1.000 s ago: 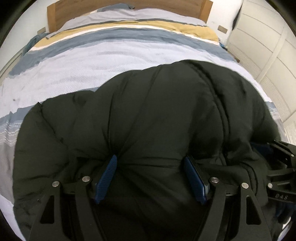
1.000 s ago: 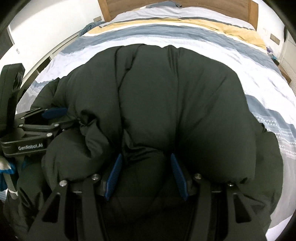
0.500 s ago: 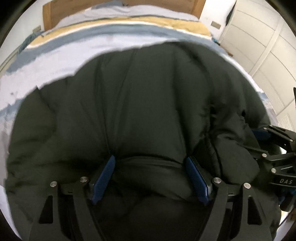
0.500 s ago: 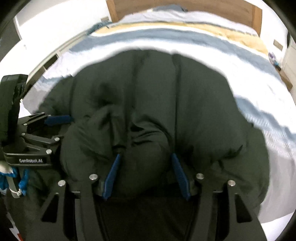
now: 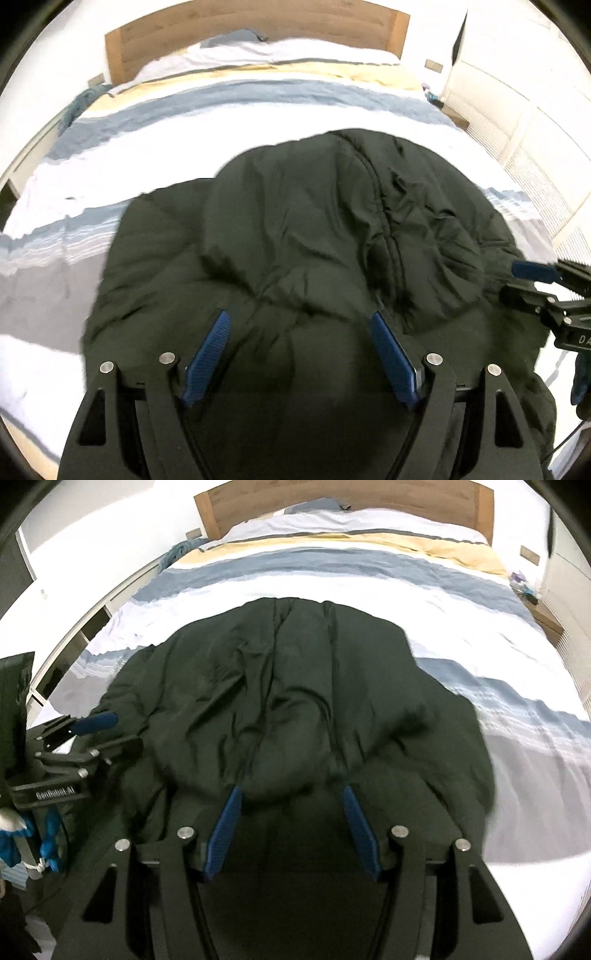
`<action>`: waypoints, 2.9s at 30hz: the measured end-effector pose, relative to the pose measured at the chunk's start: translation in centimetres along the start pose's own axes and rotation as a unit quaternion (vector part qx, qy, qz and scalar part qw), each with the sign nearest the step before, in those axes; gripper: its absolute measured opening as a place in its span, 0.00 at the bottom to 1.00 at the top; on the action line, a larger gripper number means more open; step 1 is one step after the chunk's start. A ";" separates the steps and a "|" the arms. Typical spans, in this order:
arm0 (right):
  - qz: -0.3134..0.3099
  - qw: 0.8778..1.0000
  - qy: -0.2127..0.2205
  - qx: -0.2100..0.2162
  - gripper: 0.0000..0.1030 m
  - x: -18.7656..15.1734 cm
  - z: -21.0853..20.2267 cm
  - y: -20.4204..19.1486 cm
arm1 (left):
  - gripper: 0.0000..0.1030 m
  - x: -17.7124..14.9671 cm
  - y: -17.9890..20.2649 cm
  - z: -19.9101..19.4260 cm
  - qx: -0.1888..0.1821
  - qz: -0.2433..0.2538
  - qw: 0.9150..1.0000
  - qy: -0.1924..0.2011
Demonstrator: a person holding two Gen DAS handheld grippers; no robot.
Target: Fold large clothes
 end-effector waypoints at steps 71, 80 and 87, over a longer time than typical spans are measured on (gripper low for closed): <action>0.177 0.974 -0.019 -0.141 0.72 -18.1 -25.6 3.6 | 0.99 -12.9 -16.8 -24.3 0.246 -0.074 0.964 -0.063; 0.187 0.970 -0.028 -0.150 0.72 -19.7 -26.0 4.0 | 0.99 -14.6 -17.7 -24.2 0.250 -0.079 0.962 -0.078; 0.198 0.967 -0.030 -0.160 0.72 -20.9 -26.7 4.6 | 0.99 -15.7 -18.5 -24.2 0.255 -0.082 0.960 -0.086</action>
Point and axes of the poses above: each gripper's, at about its wrist camera, not at the fingertips, and z roughly the way its jaws point, y to its right, x to its top, the point moved 5 cm from there along z, roughly the way its jaws point, and after that the axes turned 3 degrees about y, right-handed, at the moved point
